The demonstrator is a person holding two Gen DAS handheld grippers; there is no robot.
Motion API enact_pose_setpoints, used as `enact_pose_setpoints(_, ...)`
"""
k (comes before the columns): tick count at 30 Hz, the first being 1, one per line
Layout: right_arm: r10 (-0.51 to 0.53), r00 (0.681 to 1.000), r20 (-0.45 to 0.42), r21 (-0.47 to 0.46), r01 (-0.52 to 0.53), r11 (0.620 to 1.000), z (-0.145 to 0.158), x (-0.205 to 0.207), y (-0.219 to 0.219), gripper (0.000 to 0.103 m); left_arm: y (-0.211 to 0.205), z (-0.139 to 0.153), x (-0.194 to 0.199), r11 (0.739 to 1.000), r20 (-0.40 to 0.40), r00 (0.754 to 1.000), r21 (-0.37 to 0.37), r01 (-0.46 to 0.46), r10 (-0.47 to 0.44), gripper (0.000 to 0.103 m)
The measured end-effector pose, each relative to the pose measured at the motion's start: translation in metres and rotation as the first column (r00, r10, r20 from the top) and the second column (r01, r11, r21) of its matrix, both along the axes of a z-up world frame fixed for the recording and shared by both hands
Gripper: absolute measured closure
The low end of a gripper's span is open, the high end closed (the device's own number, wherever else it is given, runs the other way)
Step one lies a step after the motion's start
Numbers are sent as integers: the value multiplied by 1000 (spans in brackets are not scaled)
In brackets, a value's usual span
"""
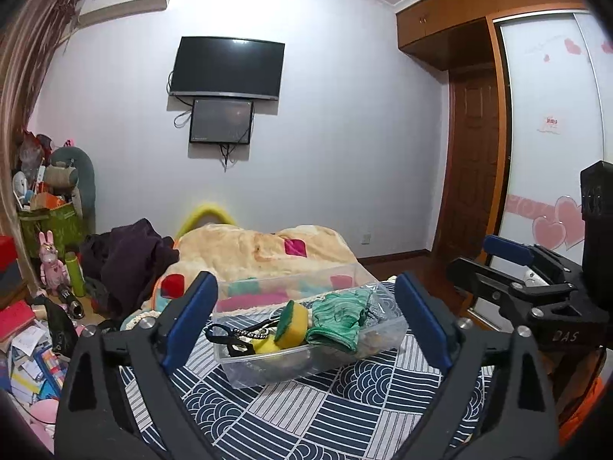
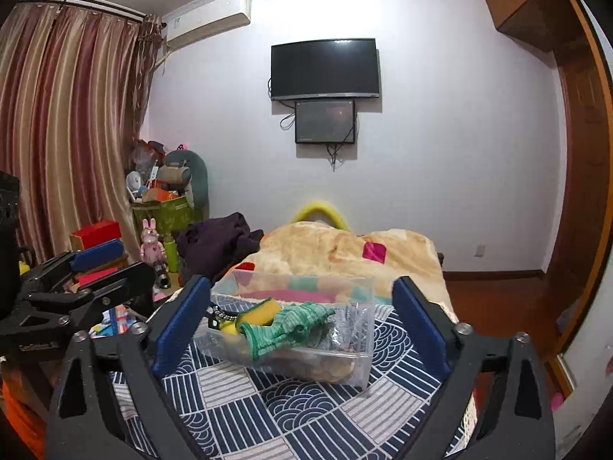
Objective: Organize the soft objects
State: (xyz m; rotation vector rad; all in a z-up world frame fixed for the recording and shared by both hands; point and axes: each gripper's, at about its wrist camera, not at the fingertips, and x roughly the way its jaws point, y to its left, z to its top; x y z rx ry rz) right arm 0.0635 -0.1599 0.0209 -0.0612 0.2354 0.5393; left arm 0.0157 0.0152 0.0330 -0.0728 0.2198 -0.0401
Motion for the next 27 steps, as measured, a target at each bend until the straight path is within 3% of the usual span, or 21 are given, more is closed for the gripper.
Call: enact_pose_setpoints(27, -3, 1000, 5, 6, 3, 1000, -7, -13, -3, 2, 0, -14, -3, 1000, -9, 1000, -11, -7, 7, 3)
